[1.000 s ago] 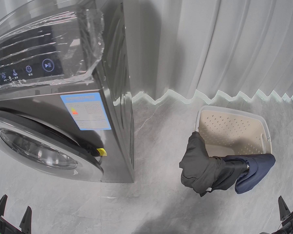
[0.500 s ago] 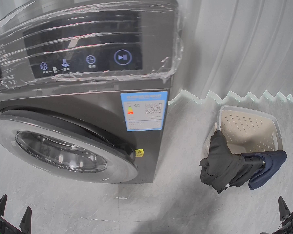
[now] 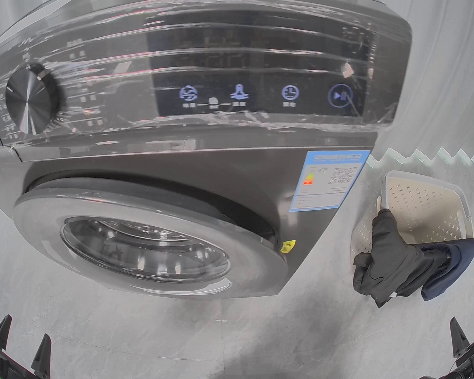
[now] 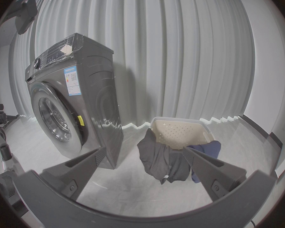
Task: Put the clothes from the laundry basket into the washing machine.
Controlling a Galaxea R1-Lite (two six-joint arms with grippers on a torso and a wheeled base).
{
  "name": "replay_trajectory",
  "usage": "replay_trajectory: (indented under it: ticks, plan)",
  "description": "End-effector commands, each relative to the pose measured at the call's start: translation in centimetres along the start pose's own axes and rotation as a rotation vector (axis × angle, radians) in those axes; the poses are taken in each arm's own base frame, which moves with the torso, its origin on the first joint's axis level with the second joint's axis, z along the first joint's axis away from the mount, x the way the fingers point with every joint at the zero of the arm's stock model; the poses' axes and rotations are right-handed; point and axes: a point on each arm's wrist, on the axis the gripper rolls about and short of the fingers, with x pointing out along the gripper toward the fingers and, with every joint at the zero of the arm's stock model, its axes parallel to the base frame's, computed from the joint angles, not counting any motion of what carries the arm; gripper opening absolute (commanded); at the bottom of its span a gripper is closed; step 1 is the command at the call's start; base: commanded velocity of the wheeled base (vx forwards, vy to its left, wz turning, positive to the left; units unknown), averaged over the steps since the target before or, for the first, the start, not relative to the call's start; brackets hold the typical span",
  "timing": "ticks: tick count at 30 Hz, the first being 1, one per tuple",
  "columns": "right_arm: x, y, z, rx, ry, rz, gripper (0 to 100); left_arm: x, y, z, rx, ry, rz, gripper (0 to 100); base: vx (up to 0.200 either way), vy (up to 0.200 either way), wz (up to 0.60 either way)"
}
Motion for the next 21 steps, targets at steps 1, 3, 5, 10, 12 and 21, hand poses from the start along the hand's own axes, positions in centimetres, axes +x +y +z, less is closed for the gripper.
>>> replay_trajectory:
  ticks: [1, 3, 5, 10, 12, 21]
  plan:
    - [0.04, 0.0, -0.47, 0.0, 0.006, 0.001, 100, -0.02, 0.02, -0.43, -0.001, -0.003, 0.0, 100, 0.0, 0.2, 0.0]
    - [0.04, 0.0, -0.47, 0.0, 0.006, 0.001, 100, -0.02, 0.02, -0.43, -0.001, -0.003, 0.0, 100, 0.0, 0.2, 0.0]
    - [0.04, 0.0, -0.47, 0.0, 0.006, 0.001, 100, -0.02, 0.02, -0.43, -0.001, -0.003, 0.0, 100, 0.0, 0.2, 0.0]
    - [0.04, 0.0, -0.47, 0.0, 0.006, 0.001, 100, -0.02, 0.02, -0.45, -0.001, -0.001, 0.0, 100, 0.0, 0.2, 0.0]
    - [0.04, 0.0, -0.47, 0.0, 0.006, 0.001, 100, -0.02, 0.02, -0.43, -0.001, -0.003, 0.0, 100, 0.0, 0.1, 0.0]
    - [0.04, 0.0, -0.47, 0.0, 0.006, -0.001, 100, -0.02, 0.02, -0.43, -0.001, -0.003, 0.0, 100, 0.0, 0.0, 0.0]
